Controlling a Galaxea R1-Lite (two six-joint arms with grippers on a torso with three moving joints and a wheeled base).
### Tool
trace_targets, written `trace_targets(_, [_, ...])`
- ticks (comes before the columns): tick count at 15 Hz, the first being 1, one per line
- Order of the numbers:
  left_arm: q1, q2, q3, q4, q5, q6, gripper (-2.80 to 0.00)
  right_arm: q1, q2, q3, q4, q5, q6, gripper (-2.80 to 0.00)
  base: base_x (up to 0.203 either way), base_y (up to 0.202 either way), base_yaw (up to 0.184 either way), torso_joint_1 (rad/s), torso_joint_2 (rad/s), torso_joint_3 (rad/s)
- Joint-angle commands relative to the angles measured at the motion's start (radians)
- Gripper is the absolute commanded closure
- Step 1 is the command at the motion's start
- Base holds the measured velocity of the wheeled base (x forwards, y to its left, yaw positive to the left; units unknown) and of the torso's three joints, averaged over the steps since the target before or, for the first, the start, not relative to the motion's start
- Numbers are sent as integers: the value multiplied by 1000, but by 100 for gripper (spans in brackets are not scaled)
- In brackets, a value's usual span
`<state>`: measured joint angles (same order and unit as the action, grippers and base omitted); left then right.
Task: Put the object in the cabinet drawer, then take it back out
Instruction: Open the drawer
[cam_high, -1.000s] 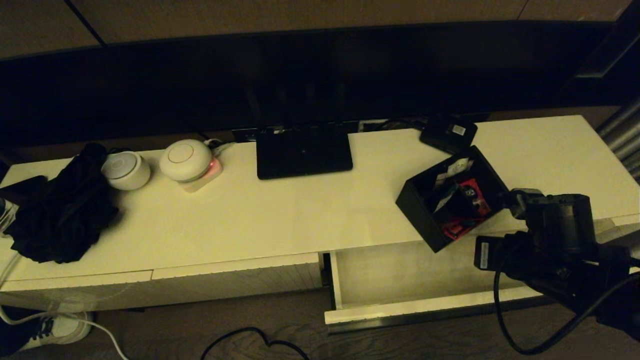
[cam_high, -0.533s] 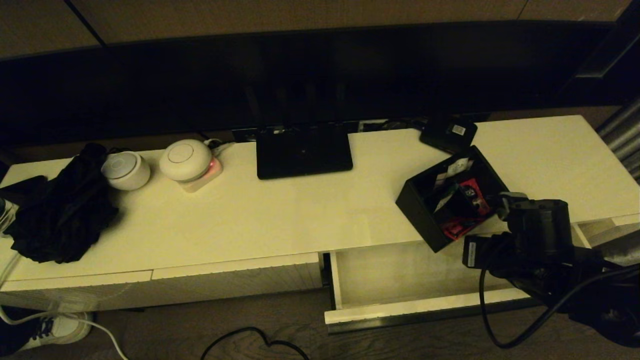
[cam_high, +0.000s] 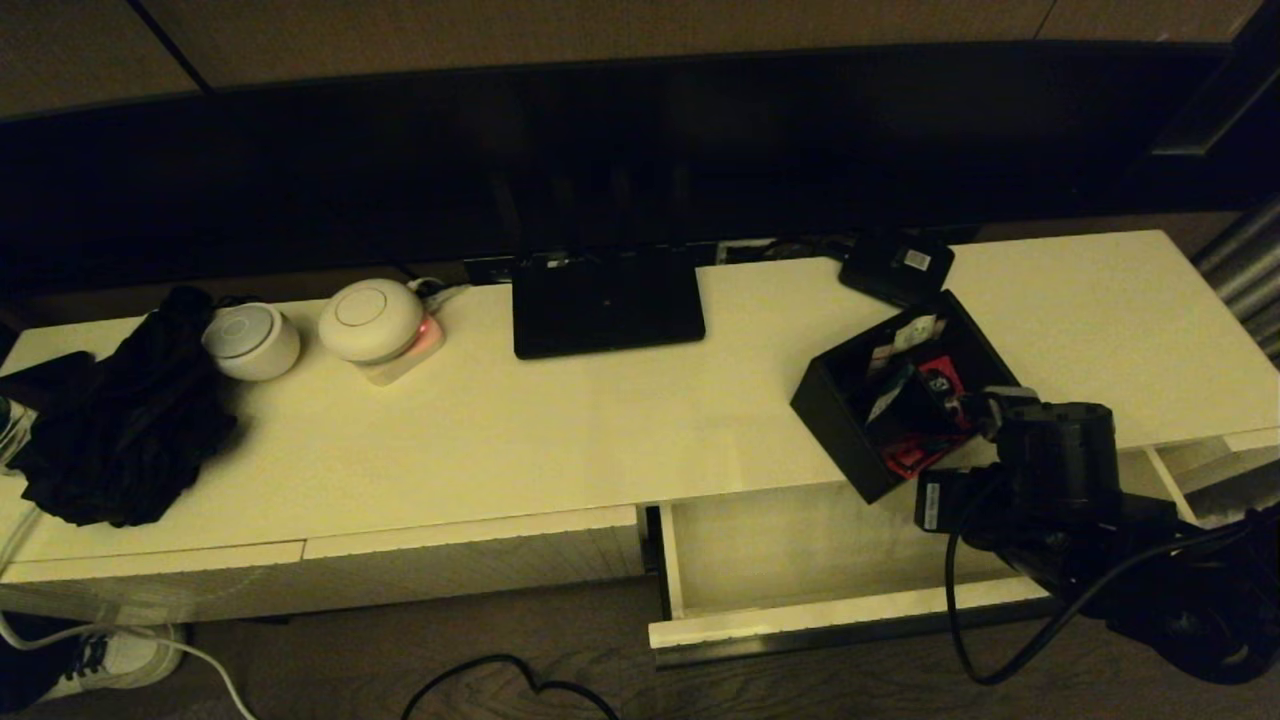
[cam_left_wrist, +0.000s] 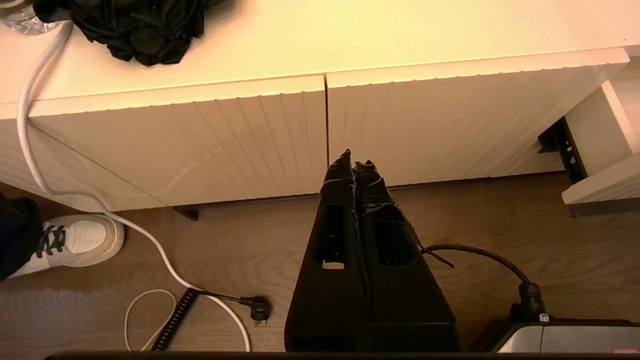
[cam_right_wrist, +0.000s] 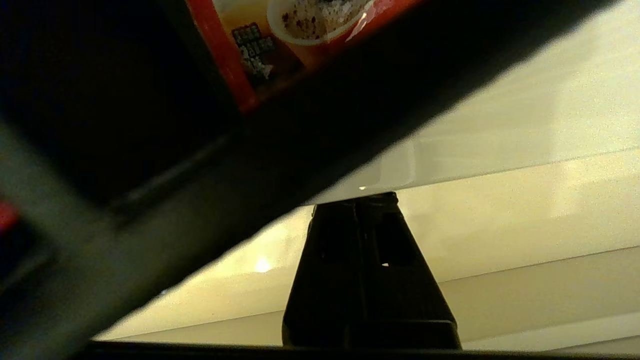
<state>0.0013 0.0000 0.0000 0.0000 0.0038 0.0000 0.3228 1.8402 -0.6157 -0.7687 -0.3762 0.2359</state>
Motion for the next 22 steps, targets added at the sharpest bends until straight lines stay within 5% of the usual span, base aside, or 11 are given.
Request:
trace_targets(1, [0,0,3,0,1,0,0,-11,5,5,7,6,-6,0,0,0,0,0,0,0])
trace_targets(22, [0,0,3,0,1,0,0,18,-96,190,46,49,-2,0,0,0,0,0,0,0])
